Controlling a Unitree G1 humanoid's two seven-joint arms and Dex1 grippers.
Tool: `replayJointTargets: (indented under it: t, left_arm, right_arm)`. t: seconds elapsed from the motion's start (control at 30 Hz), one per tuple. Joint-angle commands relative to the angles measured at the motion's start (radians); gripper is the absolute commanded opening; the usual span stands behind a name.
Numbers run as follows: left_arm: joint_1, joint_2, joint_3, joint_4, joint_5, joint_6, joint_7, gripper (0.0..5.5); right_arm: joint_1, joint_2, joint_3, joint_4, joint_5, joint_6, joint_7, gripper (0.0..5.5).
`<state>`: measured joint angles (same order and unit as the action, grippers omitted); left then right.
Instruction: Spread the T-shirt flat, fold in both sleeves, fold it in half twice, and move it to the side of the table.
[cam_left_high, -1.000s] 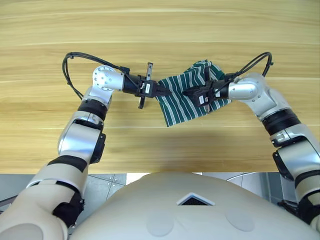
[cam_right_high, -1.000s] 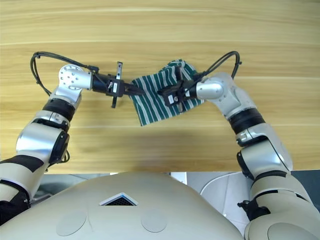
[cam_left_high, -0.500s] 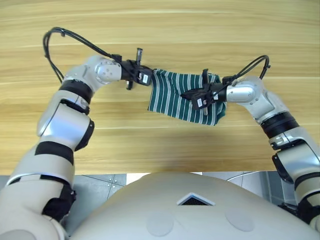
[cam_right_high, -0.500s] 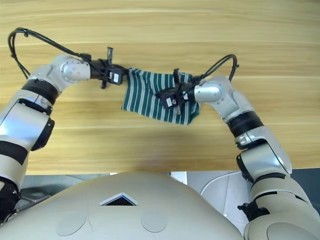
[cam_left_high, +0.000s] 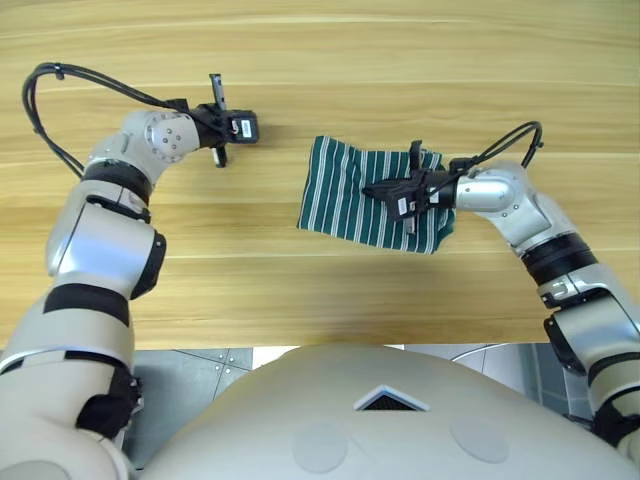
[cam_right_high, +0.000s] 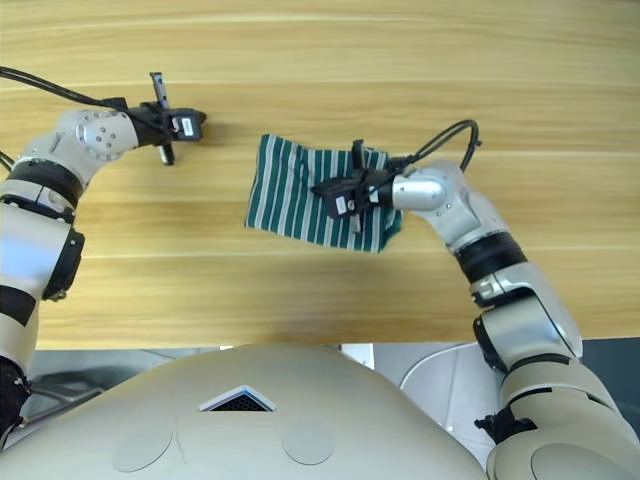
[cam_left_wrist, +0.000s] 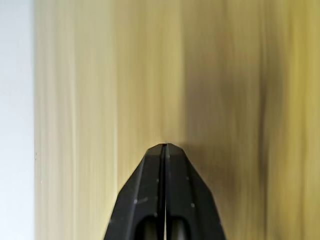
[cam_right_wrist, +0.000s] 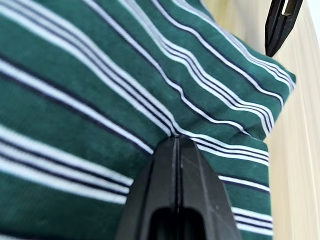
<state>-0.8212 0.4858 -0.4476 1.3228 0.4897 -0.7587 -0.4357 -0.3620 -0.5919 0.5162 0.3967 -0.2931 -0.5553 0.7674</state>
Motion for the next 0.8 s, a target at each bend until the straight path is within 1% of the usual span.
replayJointTargets:
  t: [0.03,0.1,0.17,0.23,0.33,0.5,0.63,0.8]
  left_arm:
    - [0.016,-0.039,0.163,-0.03,-0.19,-0.065,-0.09,0.0]
    - [0.037,-0.073,0.259,-0.051,-0.316,-0.086,-0.164,0.0]
    - [0.063,-0.102,0.344,-0.072,-0.432,-0.092,-0.248,0.0]
    - [0.092,-0.12,0.416,-0.089,-0.526,-0.086,-0.314,0.0]
    - [0.122,-0.144,0.494,-0.097,-0.614,-0.058,-0.376,0.0]
    - [0.146,-0.188,0.553,-0.106,-0.677,-0.015,-0.447,0.0]
    - [0.155,-0.217,0.573,-0.11,-0.687,0.001,-0.463,0.0]
    - [0.154,-0.238,0.59,-0.109,-0.688,0.021,-0.463,0.0]
  right_arm:
    - [0.026,-0.006,-0.127,-0.107,0.062,0.064,-0.067,0.01]
    - [0.04,-0.006,-0.191,-0.185,0.099,0.101,-0.097,0.01]
    - [0.062,-0.002,-0.229,-0.263,0.124,0.127,-0.111,0.01]
    - [0.079,0.006,-0.232,-0.327,0.134,0.148,-0.107,0.01]
    - [0.086,0.043,-0.181,-0.348,0.116,0.169,-0.085,0.01]
    - [0.07,0.117,-0.084,-0.262,0.065,0.167,-0.066,0.01]
    - [0.047,0.167,-0.041,-0.149,0.036,0.148,-0.069,0.01]
    - [-0.007,0.194,0.008,0.141,-0.105,0.137,-0.172,0.01]
